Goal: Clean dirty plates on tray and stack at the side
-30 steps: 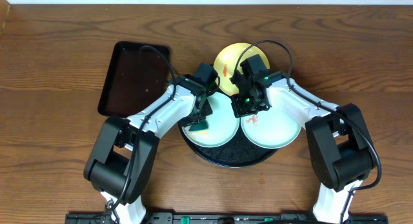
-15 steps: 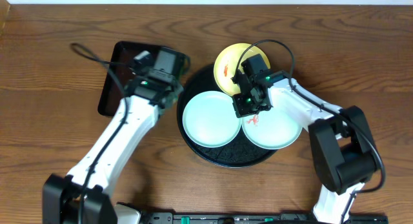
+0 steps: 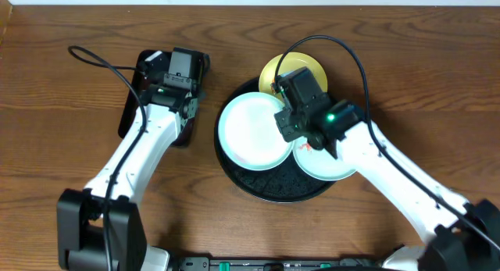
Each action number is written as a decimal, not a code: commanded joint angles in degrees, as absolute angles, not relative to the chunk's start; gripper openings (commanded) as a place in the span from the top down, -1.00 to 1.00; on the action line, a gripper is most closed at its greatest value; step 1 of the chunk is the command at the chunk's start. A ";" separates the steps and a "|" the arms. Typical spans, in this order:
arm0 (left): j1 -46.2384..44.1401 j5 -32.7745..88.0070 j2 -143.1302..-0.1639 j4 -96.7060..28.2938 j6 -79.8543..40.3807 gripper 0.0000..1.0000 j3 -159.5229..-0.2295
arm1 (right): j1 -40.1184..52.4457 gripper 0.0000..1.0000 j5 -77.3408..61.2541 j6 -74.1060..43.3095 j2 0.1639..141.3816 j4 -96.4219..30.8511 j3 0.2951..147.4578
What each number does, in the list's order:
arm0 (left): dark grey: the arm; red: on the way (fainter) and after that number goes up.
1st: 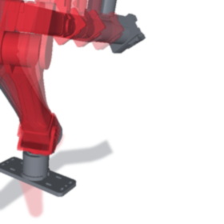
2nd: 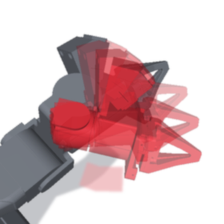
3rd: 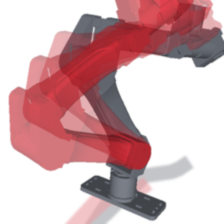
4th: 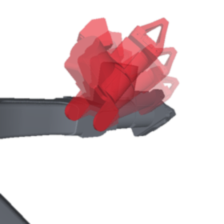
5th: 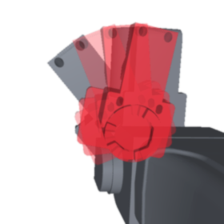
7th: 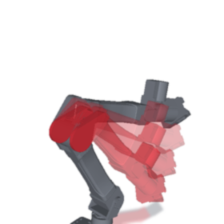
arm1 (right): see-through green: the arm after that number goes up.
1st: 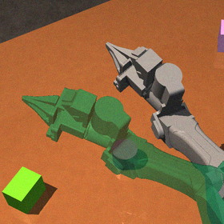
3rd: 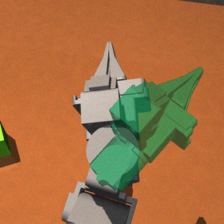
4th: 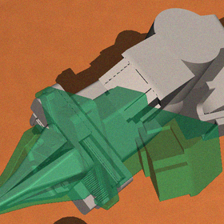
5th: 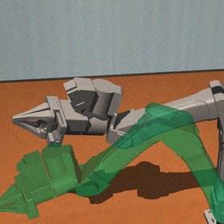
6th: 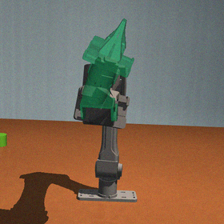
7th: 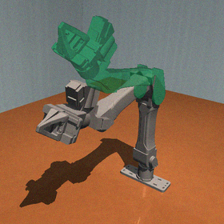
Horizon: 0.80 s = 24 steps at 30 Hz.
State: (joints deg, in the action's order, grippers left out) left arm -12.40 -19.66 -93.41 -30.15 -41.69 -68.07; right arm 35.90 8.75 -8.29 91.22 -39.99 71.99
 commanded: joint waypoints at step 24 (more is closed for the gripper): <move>-8.32 -21.08 -102.24 -28.03 -42.26 0.76 -67.85 | 48.34 0.97 48.01 -7.57 88.73 -41.80 72.01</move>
